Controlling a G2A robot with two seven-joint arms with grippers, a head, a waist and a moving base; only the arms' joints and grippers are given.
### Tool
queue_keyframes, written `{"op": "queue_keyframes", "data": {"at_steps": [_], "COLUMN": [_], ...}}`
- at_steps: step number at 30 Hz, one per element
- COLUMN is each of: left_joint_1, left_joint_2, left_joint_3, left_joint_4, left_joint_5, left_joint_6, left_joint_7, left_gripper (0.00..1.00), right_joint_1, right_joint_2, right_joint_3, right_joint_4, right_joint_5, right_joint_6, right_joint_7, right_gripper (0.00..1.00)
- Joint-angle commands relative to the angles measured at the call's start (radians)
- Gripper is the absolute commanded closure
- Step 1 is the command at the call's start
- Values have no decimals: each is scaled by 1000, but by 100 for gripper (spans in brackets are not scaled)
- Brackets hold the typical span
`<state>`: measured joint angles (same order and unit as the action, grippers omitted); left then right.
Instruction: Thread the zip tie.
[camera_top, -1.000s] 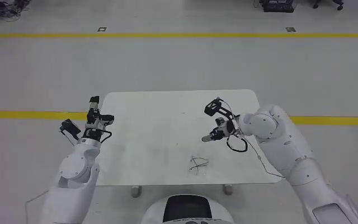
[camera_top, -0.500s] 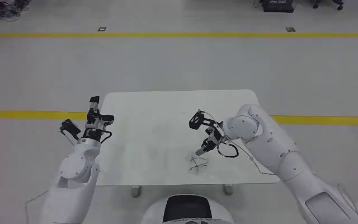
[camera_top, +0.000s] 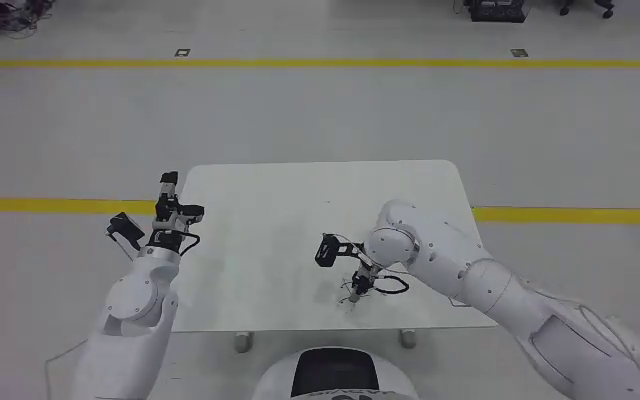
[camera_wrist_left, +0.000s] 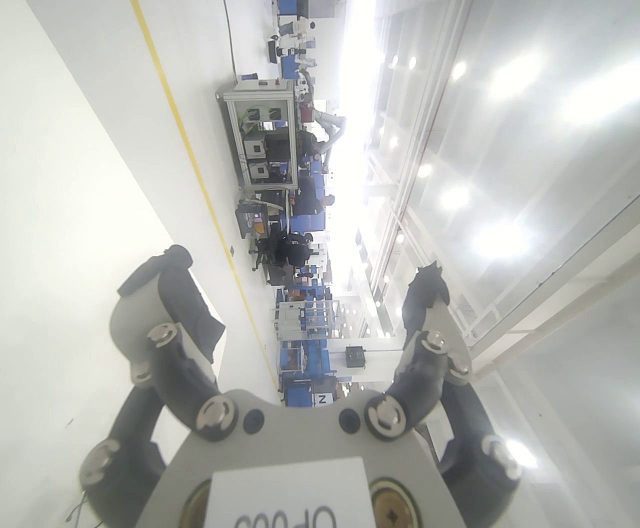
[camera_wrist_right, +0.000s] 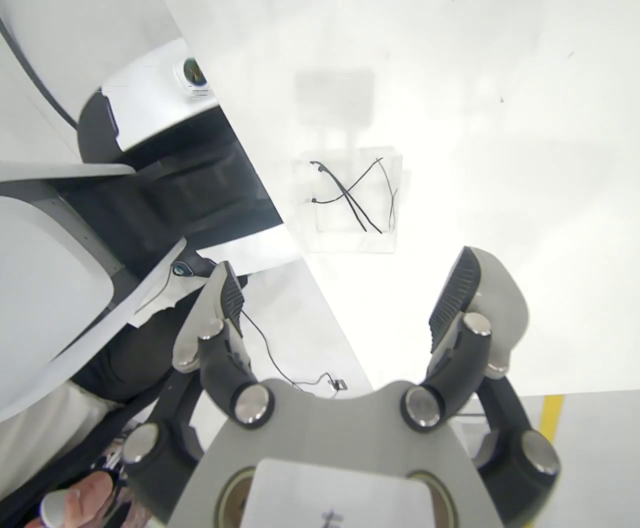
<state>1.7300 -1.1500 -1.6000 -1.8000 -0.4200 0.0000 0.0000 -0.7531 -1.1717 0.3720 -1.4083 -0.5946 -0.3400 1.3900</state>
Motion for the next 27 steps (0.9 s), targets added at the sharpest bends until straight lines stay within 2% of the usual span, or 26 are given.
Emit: {"op": "queue_keyframes", "data": {"at_steps": [1,9,12,18,27], "left_joint_1": [0,0,0,0,0], "left_joint_2": [0,0,0,0,0], "left_joint_3": [0,0,0,0,0], "left_joint_4": [0,0,0,0,0], "left_joint_5": [0,0,0,0,0], "left_joint_6": [0,0,0,0,0], "left_joint_7": [0,0,0,0,0], "left_gripper": [0,0,0,0,0], "right_joint_1": [16,15,12,50,51], "right_joint_2": [-3,-3,-6,-26,-27], "right_joint_3": [-35,-38,-74,-168,-171], "right_joint_4": [8,4,-3,7,8], "right_joint_5": [6,0,-46,-71,-76], "right_joint_6": [0,0,0,0,0], "right_joint_7": [0,-3,-9,-20,-30], "right_gripper": [0,0,0,0,0]}}
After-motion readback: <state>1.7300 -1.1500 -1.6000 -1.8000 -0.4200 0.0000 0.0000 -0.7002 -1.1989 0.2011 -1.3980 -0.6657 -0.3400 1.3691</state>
